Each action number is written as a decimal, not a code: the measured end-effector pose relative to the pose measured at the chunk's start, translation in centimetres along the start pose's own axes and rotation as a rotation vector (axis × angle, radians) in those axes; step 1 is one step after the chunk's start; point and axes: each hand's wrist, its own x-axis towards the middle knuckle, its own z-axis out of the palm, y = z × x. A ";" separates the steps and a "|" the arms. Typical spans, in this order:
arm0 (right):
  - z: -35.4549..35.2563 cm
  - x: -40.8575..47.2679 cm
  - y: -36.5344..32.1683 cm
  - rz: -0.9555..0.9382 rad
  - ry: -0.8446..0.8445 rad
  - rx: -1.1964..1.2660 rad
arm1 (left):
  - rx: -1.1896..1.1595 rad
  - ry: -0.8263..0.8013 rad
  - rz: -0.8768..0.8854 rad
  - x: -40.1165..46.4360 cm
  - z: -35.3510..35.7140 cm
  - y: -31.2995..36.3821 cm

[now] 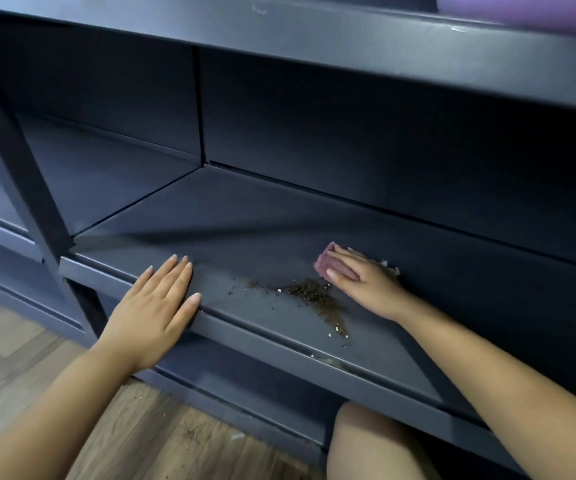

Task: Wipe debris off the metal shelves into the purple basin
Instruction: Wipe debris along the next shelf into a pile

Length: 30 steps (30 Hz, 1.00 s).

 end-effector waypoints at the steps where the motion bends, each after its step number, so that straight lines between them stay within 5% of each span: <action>1: 0.5 0.2 -0.4 -0.001 -0.005 -0.007 | -0.010 -0.006 -0.003 0.0 0.0 0.0; 7: 3.3 0.8 -6.0 0.098 -0.044 0.279 | -0.058 0.062 -0.034 0.1 0.7 0.2; 15: 1.8 0.9 -8.8 0.072 -0.020 0.350 | -0.116 0.039 -0.076 0.0 0.6 0.4; 18: -0.4 -1.5 -5.7 0.143 0.120 0.297 | -0.115 0.047 -0.074 0.1 0.4 0.6; 22: 0.2 -5.6 -1.6 0.470 0.260 0.022 | -0.138 0.043 -0.075 0.0 0.1 0.9; 30: 6.7 -4.3 -9.5 0.364 0.304 -0.140 | -0.113 0.050 -0.068 -0.2 0.3 0.8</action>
